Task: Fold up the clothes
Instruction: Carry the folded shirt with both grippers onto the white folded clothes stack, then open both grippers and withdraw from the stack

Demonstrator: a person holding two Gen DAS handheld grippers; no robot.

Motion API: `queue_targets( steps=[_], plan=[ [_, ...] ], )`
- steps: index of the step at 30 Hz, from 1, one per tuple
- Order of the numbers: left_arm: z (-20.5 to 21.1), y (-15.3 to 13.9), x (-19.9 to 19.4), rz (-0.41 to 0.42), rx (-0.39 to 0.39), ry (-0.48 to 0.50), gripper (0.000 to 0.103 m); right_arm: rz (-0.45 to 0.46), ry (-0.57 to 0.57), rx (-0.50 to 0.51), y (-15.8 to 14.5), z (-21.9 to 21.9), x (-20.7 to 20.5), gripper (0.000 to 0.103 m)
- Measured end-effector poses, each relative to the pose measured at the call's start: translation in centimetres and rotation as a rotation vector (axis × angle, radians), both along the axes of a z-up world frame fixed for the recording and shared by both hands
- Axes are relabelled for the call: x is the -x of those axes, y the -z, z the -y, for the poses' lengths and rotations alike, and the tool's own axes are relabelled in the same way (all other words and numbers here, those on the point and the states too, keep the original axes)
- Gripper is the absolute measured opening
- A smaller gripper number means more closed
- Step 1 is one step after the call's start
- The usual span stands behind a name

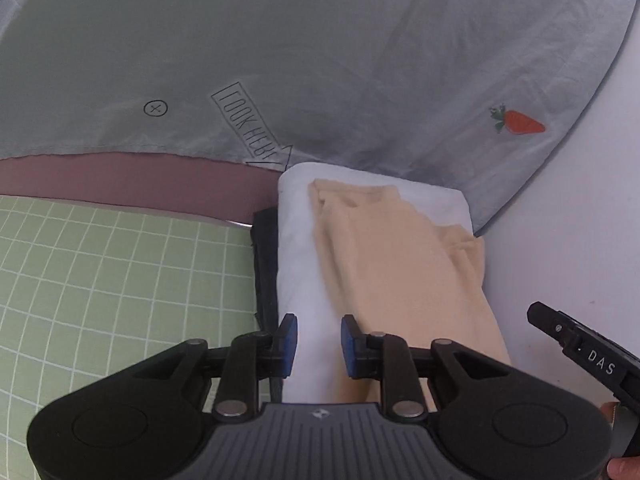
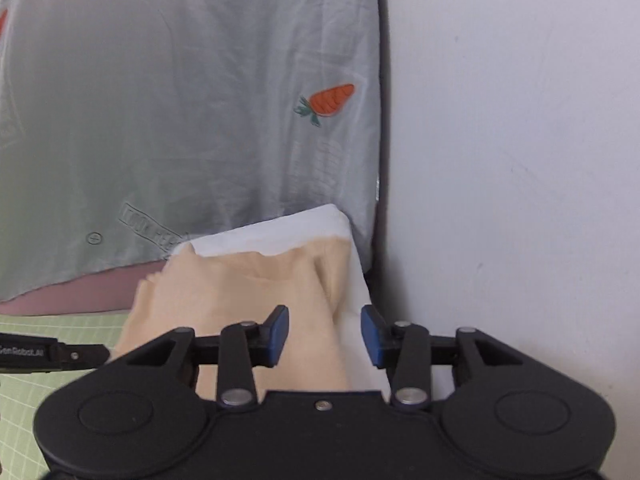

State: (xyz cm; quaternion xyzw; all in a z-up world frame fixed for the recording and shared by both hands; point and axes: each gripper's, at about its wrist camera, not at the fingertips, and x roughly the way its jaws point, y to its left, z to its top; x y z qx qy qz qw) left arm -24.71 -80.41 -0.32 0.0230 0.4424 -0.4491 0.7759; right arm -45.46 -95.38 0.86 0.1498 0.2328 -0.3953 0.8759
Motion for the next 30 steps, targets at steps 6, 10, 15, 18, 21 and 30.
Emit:
queue_targets(
  steps=[6,10,15,18,21,30],
  plan=[
    [-2.7,1.1,0.9,-0.017,-0.044,-0.016,0.039,0.016,-0.044,-0.081,3.7,-4.0,0.8,0.045],
    [-4.9,0.1,2.4,0.040,-0.027,0.015,0.056,0.054,0.015,-0.172,4.4,-6.8,2.5,0.047],
    [-9.4,-2.6,5.3,0.168,0.034,0.040,0.095,-0.015,0.039,-0.165,2.4,-11.7,4.7,0.071],
    [-12.2,-4.0,7.0,0.223,0.055,0.064,0.103,0.010,0.081,-0.151,0.8,-14.9,6.7,0.096],
    [-15.1,-4.8,9.0,0.247,0.068,0.075,0.103,0.006,0.129,-0.114,-0.7,-18.3,8.5,0.103],
    [-21.2,-4.3,14.2,0.312,0.035,0.121,0.103,-0.015,0.136,-0.081,-2.0,-26.8,12.2,0.103]
  ],
)
